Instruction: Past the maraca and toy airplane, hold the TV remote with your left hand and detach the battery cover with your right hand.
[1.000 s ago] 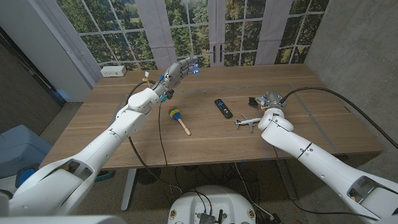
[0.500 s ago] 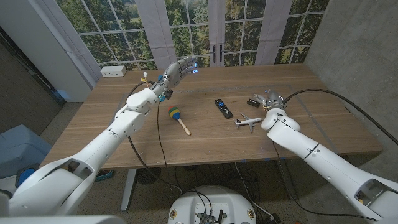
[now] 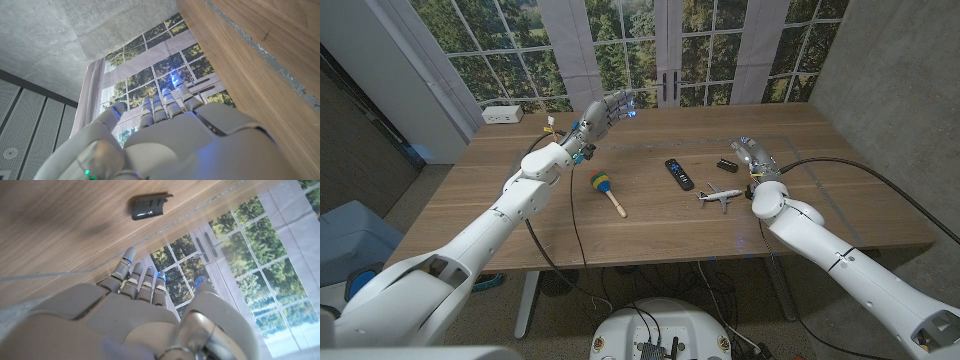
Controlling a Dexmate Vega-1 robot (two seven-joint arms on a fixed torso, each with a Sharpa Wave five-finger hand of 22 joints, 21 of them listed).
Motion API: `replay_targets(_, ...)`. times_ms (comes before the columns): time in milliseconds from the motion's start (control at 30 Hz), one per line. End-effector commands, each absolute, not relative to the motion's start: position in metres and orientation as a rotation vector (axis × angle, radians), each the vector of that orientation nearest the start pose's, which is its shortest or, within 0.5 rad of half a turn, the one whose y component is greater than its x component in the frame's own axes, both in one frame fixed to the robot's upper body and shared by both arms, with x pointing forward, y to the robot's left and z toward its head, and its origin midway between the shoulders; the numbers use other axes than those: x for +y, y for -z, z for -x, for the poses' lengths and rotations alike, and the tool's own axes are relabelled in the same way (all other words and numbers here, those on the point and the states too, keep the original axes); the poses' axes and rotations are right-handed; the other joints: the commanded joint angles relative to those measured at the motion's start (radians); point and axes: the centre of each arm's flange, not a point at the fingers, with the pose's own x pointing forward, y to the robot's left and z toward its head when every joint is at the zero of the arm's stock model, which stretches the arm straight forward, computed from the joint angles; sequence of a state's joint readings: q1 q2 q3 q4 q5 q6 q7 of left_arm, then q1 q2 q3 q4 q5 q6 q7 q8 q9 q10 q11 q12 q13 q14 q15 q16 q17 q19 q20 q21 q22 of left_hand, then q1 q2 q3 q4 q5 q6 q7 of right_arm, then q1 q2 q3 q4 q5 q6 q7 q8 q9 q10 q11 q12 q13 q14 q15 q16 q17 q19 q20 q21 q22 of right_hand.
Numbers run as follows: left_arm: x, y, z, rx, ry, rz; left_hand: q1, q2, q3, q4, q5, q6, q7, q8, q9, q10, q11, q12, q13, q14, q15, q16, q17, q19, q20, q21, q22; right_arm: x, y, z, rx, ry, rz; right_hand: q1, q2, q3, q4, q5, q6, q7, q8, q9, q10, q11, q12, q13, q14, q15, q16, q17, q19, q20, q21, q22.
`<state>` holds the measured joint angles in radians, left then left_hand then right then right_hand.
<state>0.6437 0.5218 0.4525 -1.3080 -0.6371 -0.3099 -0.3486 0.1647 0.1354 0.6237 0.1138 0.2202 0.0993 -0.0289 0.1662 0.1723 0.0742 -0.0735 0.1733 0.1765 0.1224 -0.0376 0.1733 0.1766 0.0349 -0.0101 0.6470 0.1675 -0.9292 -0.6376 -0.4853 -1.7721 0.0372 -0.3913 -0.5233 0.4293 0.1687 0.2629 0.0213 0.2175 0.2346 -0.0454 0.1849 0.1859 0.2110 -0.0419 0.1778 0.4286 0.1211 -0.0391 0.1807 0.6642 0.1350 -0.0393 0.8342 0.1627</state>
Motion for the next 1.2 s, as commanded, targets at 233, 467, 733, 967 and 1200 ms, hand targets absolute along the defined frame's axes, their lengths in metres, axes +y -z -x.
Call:
replay_targets(233, 0.231, -0.071, -0.636, -0.77, 0.605, -0.128, -0.024, -0.001, 0.009, -0.017, 0.013, -0.047, -0.009, 0.002, -0.002, -0.065, -0.001, -0.001, 0.0, -0.059, -0.015, -0.004, -0.001, -0.023, -0.008, -0.035, 0.0, -0.256, 0.008, -0.582, -0.823, 0.058, 0.287, -0.039, 0.017, 0.006, 0.034, 0.002, 0.006, 0.008, 0.004, 0.0, 0.004, -0.012, 0.006, -0.019, -0.006, -0.075, 0.004, -0.022, -0.004, -0.061, -0.014, 0.002)
replay_targets(467, 0.235, -0.066, -0.635, -0.76, 0.611, -0.12, -0.03, 0.001, 0.011, -0.022, 0.014, -0.056, 0.003, 0.004, -0.002, -0.077, 0.002, 0.002, -0.001, -0.067, -0.013, 0.001, -0.002, -0.035, -0.029, -0.05, 0.0, -0.254, 0.003, -0.576, -0.897, -0.005, 0.192, -0.065, 0.02, 0.014, 0.059, 0.006, 0.023, 0.011, 0.009, -0.002, 0.016, -0.009, 0.01, -0.039, 0.001, -0.088, 0.008, -0.045, -0.013, -0.074, -0.034, 0.0)
replay_targets(733, 0.247, -0.054, -0.632, -0.746, 0.611, -0.094, -0.035, 0.008, 0.015, -0.022, 0.016, -0.063, 0.016, 0.005, -0.002, -0.083, 0.007, 0.005, -0.001, -0.077, -0.007, 0.001, -0.001, -0.04, -0.037, -0.06, 0.0, -0.248, 0.002, -0.572, -0.941, -0.083, 0.076, -0.078, 0.02, 0.026, 0.073, 0.01, 0.036, 0.021, 0.011, -0.003, 0.031, -0.002, 0.015, -0.056, 0.006, -0.091, 0.009, -0.067, -0.001, -0.086, -0.047, -0.002)
replay_targets(967, 0.263, -0.042, -0.623, -0.74, 0.594, -0.091, -0.039, 0.011, 0.017, -0.023, 0.018, -0.068, 0.019, 0.006, -0.002, -0.089, 0.009, 0.005, -0.002, -0.083, -0.006, 0.002, -0.002, -0.039, -0.039, -0.066, -0.001, -0.239, 0.007, -0.568, -0.95, -0.108, 0.028, -0.084, 0.017, 0.032, 0.079, 0.011, 0.043, 0.029, 0.012, -0.003, 0.036, 0.002, 0.015, -0.064, 0.01, -0.088, 0.01, -0.078, 0.004, -0.086, -0.054, -0.003)
replay_targets(1200, 0.268, -0.031, -0.631, -0.703, 0.605, -0.066, -0.042, 0.012, 0.018, -0.024, 0.019, -0.071, 0.02, 0.006, -0.002, -0.091, 0.01, 0.006, -0.002, -0.085, -0.006, 0.003, -0.002, -0.038, -0.04, -0.071, -0.001, -0.236, 0.015, -0.561, -0.919, -0.085, 0.029, -0.088, 0.014, 0.036, 0.082, 0.012, 0.046, 0.033, 0.012, -0.003, 0.039, 0.002, 0.015, -0.071, 0.014, -0.085, 0.011, -0.088, 0.01, -0.084, -0.06, -0.003)
